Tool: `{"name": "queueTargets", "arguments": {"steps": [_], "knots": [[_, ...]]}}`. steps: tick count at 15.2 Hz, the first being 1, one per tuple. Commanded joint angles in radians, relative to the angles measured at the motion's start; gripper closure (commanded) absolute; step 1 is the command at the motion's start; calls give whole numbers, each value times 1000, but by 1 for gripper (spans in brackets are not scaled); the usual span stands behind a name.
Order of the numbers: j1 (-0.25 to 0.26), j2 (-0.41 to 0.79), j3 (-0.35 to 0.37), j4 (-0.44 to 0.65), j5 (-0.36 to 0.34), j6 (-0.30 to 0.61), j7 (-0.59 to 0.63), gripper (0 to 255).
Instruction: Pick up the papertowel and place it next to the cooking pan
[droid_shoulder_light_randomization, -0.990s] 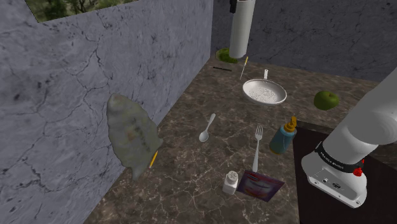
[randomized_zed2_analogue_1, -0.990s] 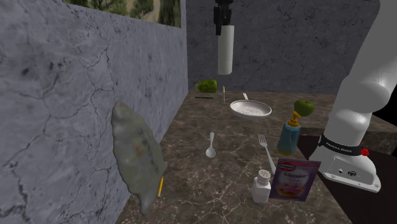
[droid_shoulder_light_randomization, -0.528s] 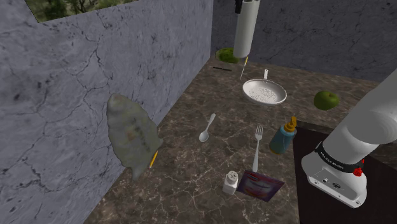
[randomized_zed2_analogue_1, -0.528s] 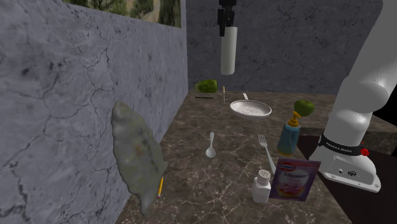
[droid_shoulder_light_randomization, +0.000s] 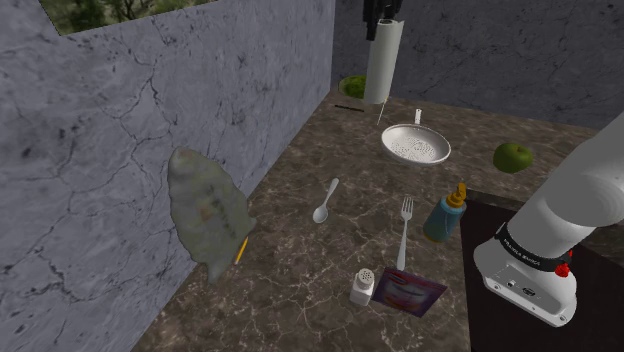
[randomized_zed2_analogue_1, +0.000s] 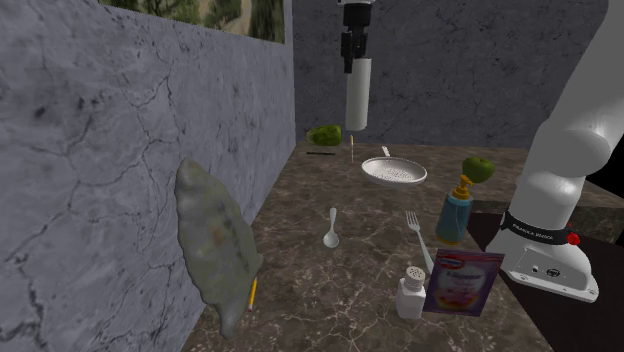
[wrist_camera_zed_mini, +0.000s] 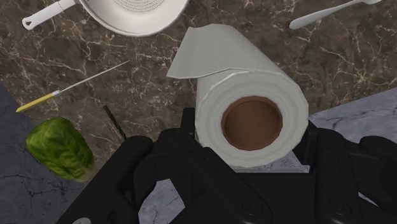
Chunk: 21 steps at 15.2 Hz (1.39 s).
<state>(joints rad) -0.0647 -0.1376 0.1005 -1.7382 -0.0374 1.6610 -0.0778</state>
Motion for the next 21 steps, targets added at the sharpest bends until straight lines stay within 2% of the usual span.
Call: {"name": "queueTargets", "arguments": {"steps": [1,21], "knots": [[0,-7,0,-34,1,28,0,255],[0,-13,0,-310,-1,298,12,255]]}}
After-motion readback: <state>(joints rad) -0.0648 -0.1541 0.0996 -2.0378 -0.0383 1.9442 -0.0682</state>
